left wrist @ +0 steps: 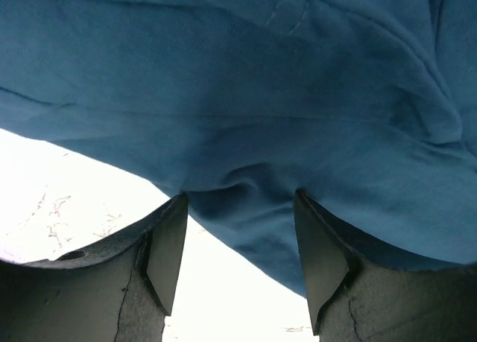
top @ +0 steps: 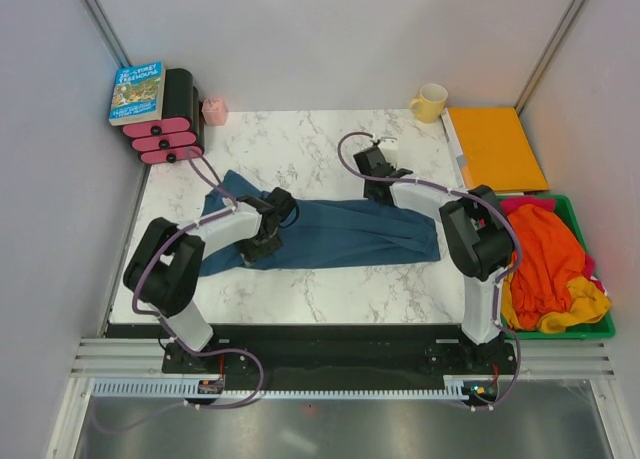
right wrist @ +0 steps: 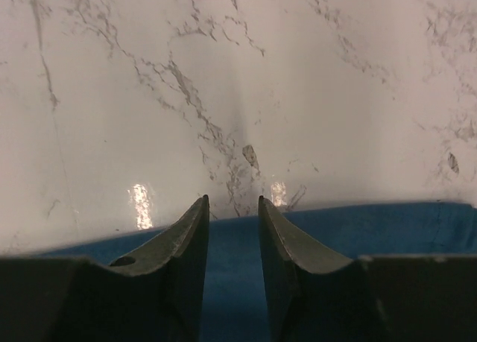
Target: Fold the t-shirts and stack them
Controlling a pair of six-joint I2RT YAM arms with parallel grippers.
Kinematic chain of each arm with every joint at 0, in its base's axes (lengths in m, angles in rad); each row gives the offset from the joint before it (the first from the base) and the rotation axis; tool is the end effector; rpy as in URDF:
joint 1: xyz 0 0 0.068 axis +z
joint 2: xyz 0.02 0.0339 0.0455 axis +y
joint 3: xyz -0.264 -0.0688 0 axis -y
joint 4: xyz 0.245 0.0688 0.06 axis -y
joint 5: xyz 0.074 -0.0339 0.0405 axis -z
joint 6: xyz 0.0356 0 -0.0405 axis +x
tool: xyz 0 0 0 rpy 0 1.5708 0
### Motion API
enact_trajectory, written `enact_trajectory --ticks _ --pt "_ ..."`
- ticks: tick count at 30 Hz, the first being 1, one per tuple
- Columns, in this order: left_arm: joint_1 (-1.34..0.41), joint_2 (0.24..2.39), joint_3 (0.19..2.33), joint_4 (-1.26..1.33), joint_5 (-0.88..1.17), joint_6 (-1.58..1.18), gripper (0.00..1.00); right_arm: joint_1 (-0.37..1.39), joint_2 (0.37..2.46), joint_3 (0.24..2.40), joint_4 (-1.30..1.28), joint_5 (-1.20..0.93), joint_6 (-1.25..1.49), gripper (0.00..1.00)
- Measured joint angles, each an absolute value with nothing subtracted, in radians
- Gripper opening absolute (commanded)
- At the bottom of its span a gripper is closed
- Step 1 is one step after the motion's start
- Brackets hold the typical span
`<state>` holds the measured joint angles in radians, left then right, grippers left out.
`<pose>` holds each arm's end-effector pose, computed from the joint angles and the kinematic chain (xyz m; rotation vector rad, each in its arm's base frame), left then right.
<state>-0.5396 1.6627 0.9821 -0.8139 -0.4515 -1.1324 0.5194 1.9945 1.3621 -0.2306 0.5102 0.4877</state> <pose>0.2486 -0.1308 0.1631 -0.8220 2.6096 0.3438 0.3819 0.1983 0.1779 0.1841 2.2910 -0.1147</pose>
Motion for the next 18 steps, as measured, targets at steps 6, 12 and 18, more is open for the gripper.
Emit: enact_trajectory --ticks 6,12,18 --pt "-0.498 1.779 1.118 -0.850 -0.431 -1.132 0.66 0.484 1.988 1.274 -0.239 0.445 0.565 0.39" --pt "-0.442 1.906 1.288 -0.881 -0.410 -1.097 0.68 0.481 1.906 1.148 -0.180 0.408 0.610 0.38" --pt "-0.430 2.071 1.533 -0.918 -0.422 -1.007 0.69 0.484 1.797 0.989 -0.097 0.340 0.659 0.36"
